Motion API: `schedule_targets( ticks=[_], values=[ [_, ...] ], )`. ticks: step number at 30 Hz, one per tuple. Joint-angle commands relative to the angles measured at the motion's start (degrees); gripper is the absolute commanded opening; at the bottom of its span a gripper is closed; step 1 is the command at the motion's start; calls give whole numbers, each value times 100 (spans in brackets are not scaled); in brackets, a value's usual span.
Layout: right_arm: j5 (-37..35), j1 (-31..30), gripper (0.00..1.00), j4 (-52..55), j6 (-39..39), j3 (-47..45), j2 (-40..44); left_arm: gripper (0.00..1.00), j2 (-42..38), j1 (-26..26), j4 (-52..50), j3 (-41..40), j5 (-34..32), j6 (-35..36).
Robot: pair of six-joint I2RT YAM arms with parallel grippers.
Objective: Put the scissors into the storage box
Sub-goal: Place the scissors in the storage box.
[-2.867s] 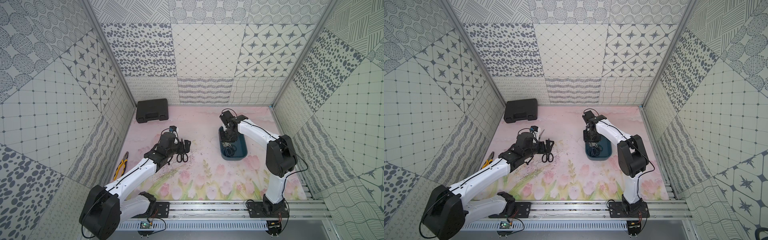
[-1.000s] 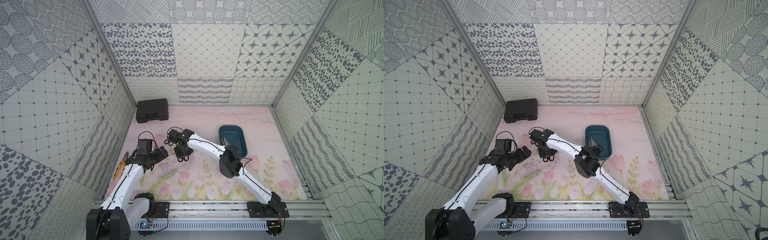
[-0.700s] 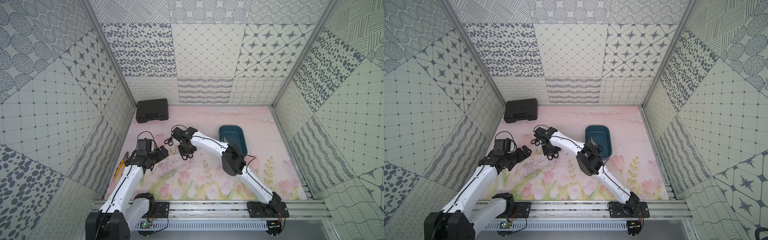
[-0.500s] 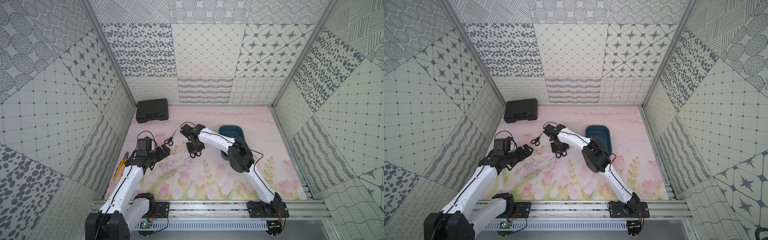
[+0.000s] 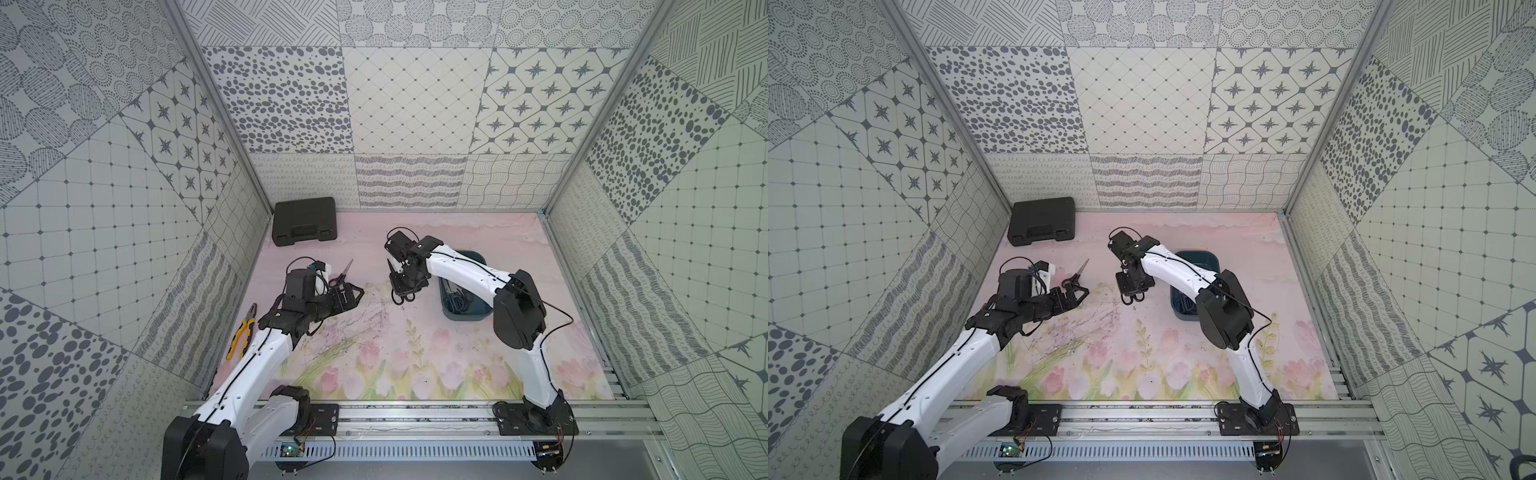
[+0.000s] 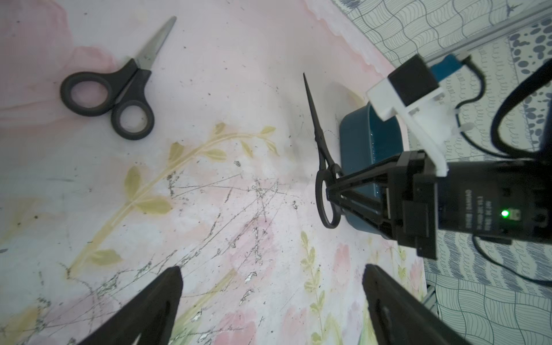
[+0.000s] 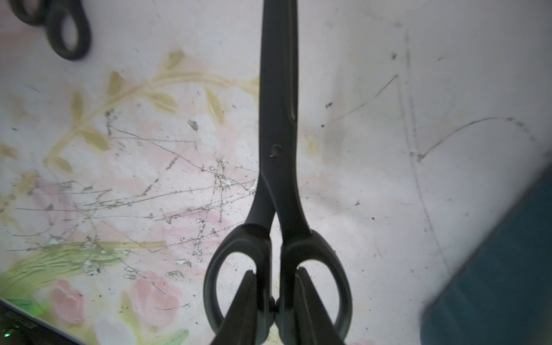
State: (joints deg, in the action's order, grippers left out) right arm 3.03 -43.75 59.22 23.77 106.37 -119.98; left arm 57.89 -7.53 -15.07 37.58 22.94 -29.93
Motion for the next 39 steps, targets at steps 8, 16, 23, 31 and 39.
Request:
schedule_targets(
  ticks=[8, 16, 23, 31, 39],
  values=[
    [76, 869, 0, -215, -26, -668, 1231, 99, 663, -1391, 1206, 750, 638, 521],
    [58, 1749, 0, -111, -165, -1562, 1867, 99, 1677, -2654, 1550, 1559, 858, 1192],
    [77, 2225, 0, -121, -510, -2397, 1940, 99, 2314, -3199, 1580, 2067, 952, 1429],
    [-115, 2326, 0, -370, -474, -2860, 1703, 99, 2269, -3232, 1426, 2066, 674, 1593],
    [-281, 2460, 0, -525, -412, -2859, 1359, 96, 1949, -3215, 982, 1861, -108, 1833]
  ],
)
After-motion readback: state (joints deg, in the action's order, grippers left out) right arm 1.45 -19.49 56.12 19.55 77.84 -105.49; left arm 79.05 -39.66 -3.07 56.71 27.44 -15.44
